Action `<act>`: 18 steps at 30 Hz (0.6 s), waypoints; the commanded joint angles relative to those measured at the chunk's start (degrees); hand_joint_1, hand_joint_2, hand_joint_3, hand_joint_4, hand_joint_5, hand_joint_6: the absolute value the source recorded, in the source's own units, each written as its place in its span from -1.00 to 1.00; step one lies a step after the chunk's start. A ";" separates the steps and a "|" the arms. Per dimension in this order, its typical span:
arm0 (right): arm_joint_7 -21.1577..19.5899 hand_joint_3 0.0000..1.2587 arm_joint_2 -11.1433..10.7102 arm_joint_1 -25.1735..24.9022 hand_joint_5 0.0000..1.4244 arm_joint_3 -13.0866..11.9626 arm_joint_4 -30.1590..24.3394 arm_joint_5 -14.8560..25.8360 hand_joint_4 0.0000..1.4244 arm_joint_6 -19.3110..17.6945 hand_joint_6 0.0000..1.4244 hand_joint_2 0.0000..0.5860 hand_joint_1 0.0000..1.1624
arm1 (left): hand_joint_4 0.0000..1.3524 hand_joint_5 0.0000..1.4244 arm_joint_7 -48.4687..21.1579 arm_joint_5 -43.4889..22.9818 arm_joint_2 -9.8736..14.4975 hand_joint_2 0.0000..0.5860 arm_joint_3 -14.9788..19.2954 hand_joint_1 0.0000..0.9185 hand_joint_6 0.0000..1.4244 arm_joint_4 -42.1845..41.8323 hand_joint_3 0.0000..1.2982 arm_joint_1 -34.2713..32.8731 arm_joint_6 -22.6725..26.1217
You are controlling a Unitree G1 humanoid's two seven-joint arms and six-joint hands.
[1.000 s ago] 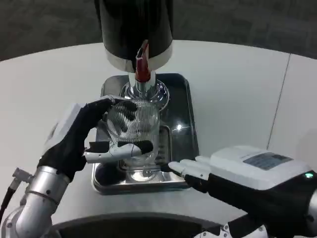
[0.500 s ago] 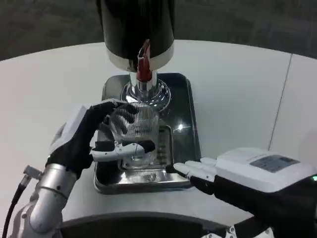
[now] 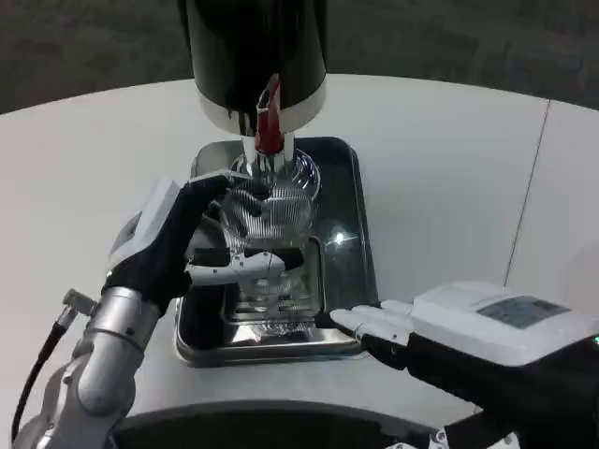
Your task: Grasp the cup under the faucet to collect the drink, then remove the cup.
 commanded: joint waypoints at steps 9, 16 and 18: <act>1.30 -1.00 0.97 0.53 -1.00 -0.46 -0.77 -0.35 -1.00 -0.83 -1.00 0.47 -0.26 | -0.19 0.13 2.15 0.51 1.39 -0.79 -0.74 0.36 0.01 0.97 -0.02 -2.04 1.79; 1.59 -1.00 1.79 1.11 -1.00 -1.32 -0.77 -0.34 -1.00 -1.61 -1.00 0.47 -0.26 | -0.21 0.08 2.46 0.62 1.35 -0.78 -1.26 0.36 0.00 0.50 -0.08 -1.74 2.65; 1.72 -1.00 2.23 1.16 -1.00 -1.50 -0.77 -0.36 -1.00 -1.80 -1.00 0.47 -0.26 | -0.32 -0.04 1.91 0.27 1.55 -0.70 -1.25 0.25 -0.08 0.39 -0.19 -1.58 2.61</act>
